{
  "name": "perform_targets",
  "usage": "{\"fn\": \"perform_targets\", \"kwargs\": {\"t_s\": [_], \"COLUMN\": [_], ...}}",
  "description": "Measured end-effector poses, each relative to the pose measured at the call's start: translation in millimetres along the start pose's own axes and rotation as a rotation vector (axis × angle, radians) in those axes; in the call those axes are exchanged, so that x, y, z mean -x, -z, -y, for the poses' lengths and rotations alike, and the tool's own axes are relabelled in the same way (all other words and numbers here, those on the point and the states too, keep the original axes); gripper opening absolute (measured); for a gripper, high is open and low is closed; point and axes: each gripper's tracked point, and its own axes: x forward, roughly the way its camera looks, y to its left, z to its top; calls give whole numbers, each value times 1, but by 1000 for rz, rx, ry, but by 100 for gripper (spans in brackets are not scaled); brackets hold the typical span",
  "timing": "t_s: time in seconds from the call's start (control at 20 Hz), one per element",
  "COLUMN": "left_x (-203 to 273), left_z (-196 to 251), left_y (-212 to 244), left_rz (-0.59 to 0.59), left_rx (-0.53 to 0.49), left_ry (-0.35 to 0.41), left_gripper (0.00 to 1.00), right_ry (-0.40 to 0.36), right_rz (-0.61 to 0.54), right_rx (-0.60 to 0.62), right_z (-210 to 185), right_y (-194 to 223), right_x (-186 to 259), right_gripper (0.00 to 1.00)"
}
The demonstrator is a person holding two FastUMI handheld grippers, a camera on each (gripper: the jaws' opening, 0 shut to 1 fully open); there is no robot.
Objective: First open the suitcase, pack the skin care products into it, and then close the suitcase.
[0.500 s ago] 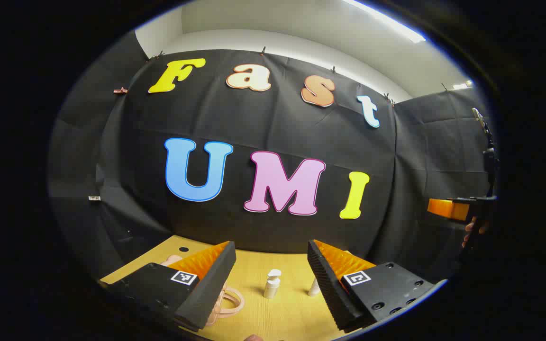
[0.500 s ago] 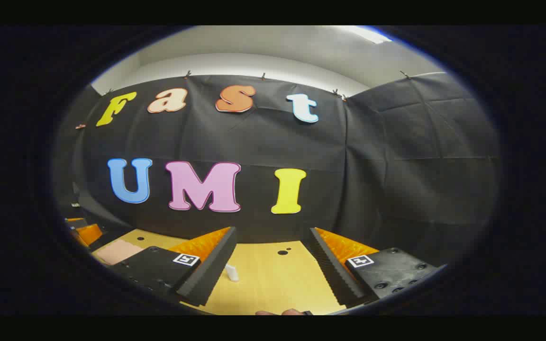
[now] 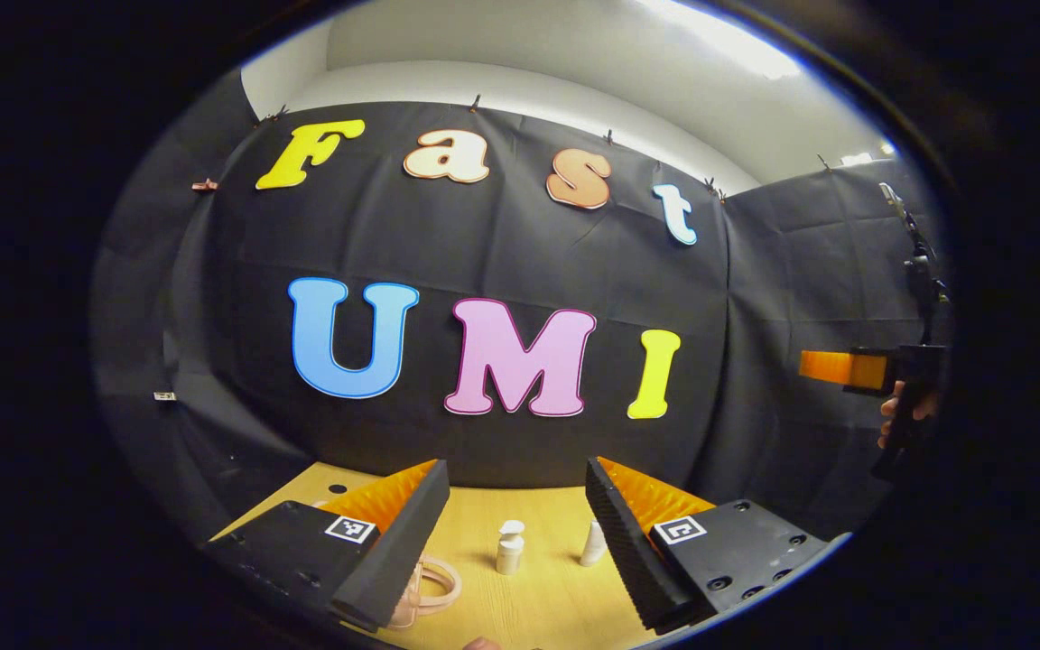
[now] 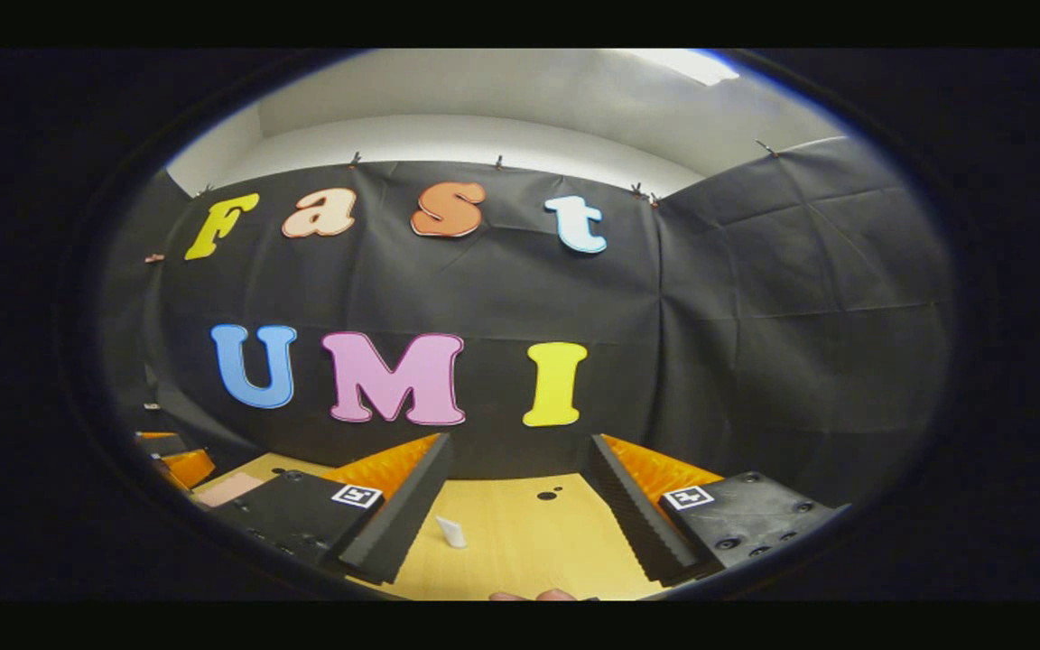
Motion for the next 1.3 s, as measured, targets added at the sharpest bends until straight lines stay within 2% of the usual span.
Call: {"fn": "perform_targets", "kwargs": {"t_s": [0.25, 0.4, 0.6, 0.8, 1.0, 1.1, 1.15, 1.3], "left_x": [1, 1, 8, 4, -10, -25, -33, -55], "left_z": [5, -8, -4, -16, -33, -33, -38, -60], "left_y": [-8, 9, 26, 80, 156, 189, 206, 251], "left_rz": [10, -34, -79, -183, -336, -400, -450, -573], "left_rx": [39, 5, 65, 33, -59, -41, -45, -121], "left_ry": [15, -22, 8, -20, -66, -57, -70, -135], "left_gripper": [96, 96, 96, 96, 96, 96, 96, 97], "right_ry": [-42, -56, -66, -67, -130, -111, -102, -138], "right_rz": [12, -15, -14, -49, -105, -85, -81, -82], "right_rx": [-1, -10, -19, -32, -82, -38, 4, 103], "right_z": [-12, -17, -19, -26, -37, -21, -14, -8], "right_y": [-1, 9, 11, 40, 62, 67, 73, 92], "right_x": [5, 7, 17, 19, 17, 10, 5, -11], "right_gripper": [96, 96, 96, 95, 97, 99, 96, 96]}}
